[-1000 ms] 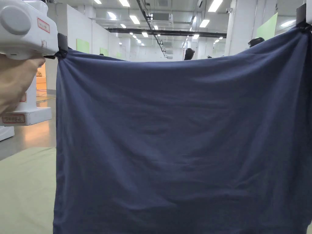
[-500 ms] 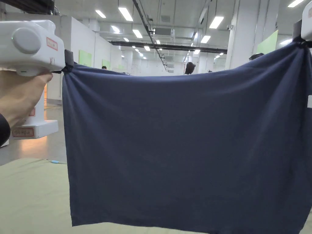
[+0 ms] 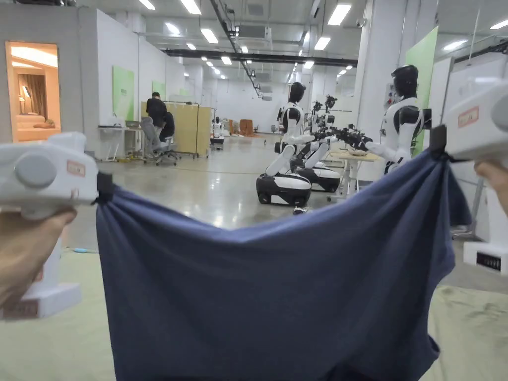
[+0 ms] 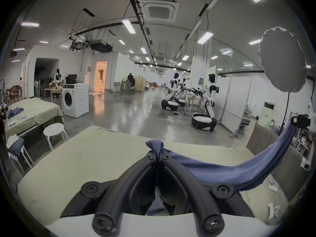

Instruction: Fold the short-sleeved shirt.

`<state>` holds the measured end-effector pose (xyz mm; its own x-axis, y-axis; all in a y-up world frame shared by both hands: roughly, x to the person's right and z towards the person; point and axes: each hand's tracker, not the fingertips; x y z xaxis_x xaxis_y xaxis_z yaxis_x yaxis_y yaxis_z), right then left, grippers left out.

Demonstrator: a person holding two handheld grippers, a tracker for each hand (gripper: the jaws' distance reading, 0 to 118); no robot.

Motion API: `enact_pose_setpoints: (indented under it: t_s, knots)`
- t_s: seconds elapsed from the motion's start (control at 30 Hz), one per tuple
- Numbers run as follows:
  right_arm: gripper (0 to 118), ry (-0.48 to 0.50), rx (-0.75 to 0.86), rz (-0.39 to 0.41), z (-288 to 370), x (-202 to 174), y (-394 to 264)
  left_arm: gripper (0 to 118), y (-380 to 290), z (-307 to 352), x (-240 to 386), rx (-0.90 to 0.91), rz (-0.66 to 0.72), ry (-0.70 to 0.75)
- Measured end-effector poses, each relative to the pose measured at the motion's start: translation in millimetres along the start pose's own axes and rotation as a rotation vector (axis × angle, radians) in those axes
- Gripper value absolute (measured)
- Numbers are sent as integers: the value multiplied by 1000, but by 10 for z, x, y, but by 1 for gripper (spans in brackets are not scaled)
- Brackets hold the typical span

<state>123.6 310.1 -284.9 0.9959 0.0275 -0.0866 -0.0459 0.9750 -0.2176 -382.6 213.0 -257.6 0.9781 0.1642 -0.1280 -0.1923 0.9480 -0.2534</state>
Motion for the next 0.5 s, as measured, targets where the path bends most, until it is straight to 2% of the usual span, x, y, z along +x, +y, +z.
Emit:
enact_pose_setpoints:
  t_s: [0.07, 0.17, 0.3, 0.43, 0.5]
  knots:
    - [1, 9, -8, -12, 156, 21, -199, 0, -203, 150, 10, -22, -69, 5]
    - [1, 12, -7, 35, 481, 43, -491, 0, -482, 565, 1, -35, -70, -53]
    - [1, 26, -35, 34, 1057, 112, -1004, 0, -951, 1217, -140, -40, -53, -117]
    - [1, 32, -64, 3, 1697, 203, -1653, 0, -1612, 1773, -338, -75, -14, -141]
    - [1, 60, -84, -70, 2075, 257, -2019, 0, -1958, 2065, -473, -105, 12, -157]
